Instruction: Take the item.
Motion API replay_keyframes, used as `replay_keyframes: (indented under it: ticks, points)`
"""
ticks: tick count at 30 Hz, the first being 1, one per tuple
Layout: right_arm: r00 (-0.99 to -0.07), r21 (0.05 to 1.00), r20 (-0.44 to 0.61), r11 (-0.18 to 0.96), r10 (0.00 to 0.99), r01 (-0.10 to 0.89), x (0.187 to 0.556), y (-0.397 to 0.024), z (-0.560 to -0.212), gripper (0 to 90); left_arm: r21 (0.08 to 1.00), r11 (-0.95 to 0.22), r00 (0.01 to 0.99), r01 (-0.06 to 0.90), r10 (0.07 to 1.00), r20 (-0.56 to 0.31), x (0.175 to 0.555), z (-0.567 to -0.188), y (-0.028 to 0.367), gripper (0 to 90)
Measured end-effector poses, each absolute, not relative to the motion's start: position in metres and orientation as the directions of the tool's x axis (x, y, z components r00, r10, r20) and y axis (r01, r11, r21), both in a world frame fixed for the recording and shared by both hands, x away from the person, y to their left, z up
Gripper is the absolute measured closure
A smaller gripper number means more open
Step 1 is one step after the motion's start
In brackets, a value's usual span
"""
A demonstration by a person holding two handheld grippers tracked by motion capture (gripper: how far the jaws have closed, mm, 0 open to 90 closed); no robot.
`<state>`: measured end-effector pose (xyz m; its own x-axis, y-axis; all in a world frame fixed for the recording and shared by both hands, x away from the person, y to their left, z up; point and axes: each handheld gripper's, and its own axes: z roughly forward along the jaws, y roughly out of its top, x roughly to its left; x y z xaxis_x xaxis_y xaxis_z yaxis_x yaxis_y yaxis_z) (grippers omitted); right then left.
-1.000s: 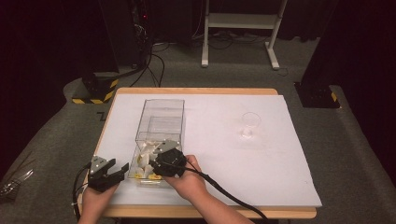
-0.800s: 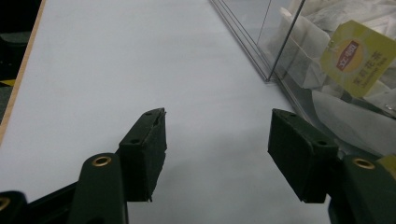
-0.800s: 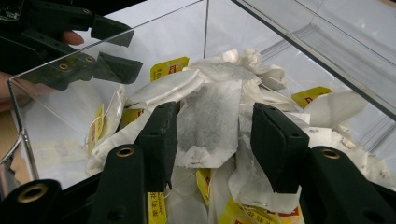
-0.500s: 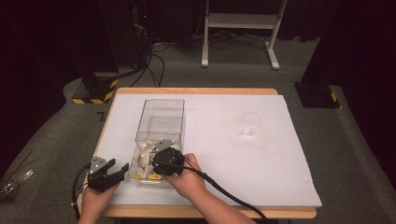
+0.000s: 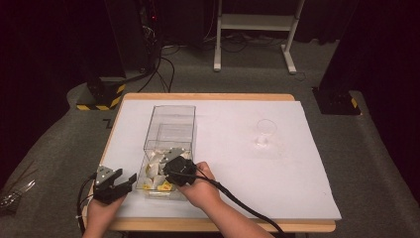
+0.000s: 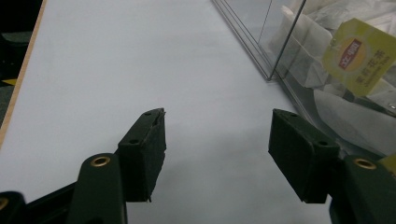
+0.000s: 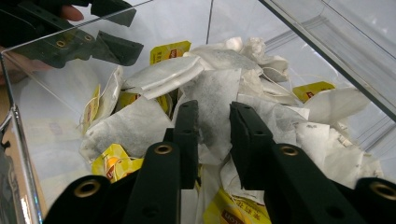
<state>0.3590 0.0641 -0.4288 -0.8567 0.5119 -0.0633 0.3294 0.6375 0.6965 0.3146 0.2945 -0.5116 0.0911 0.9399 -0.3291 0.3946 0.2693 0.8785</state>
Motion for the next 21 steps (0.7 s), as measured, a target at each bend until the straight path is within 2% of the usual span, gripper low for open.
replay_keyframes:
  ticks: [7,21]
  points:
    - [-0.865,0.707,-0.059,0.632,0.499,0.317,0.359,0.062,-0.428,88.4,0.879,0.266,0.091,0.397,0.941,-0.326,0.315,-0.512,0.295,36.8]
    - [-0.854,0.758,-0.085,0.590,0.514,0.280,0.352,0.052,-0.420,89.7,0.878,0.267,0.092,0.396,0.940,-0.327,0.314,-0.511,0.296,36.7]
